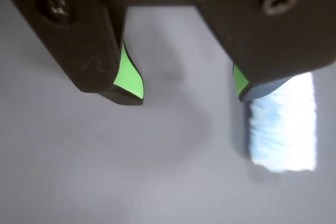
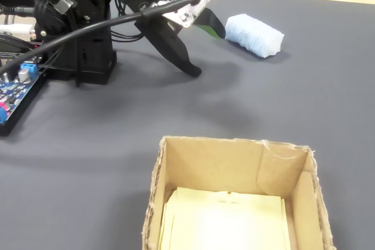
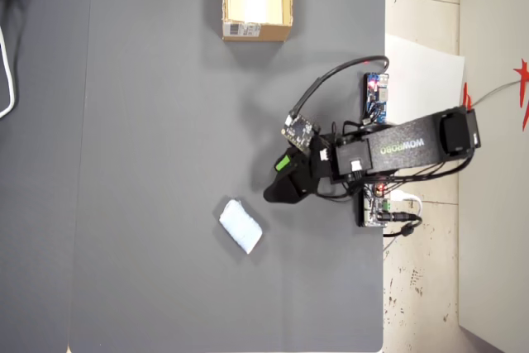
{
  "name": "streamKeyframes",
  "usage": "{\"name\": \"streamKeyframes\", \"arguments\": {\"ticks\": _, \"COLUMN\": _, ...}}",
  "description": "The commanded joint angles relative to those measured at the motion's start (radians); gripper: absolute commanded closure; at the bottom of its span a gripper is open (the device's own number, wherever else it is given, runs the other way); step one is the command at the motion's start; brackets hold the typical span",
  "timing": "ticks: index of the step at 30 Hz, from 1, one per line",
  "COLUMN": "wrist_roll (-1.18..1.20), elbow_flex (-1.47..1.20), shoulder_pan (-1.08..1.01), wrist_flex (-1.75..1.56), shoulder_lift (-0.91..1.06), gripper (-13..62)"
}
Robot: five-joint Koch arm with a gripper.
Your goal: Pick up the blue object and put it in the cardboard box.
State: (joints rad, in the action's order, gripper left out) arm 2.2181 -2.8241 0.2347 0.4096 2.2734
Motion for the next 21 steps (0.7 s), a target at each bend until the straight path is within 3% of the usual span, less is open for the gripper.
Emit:
{"name": "streamKeyframes", "arguments": {"ticks": 1, "wrist_roll": -0.043, "elbow_flex": 0.106, "shoulder_pan": 0.032, "wrist_flex": 0.032, "shoulder_lift": -0.011, "gripper": 15.7}}
{"name": "streamKeyframes", "arguments": {"ticks": 7, "wrist_roll": -0.218, "elbow_flex": 0.321, "shoulder_pan": 0.089, "wrist_flex": 0.143, "shoulder_lift": -0.196, "gripper": 15.7}}
{"name": "streamKeyframes", "arguments": {"ticks": 16, "wrist_roll": -0.310, "elbow_flex": 0.650, "shoulder_pan": 0.146, "wrist_flex": 0.244, "shoulder_lift": -0.499, "gripper": 15.7}}
{"name": "streamKeyframes", "arguments": {"ticks": 21, "wrist_roll": -0.324, "elbow_flex": 0.795, "shoulder_pan": 0.169, "wrist_flex": 0.341, "shoulder_lift": -0.571, "gripper": 15.7}}
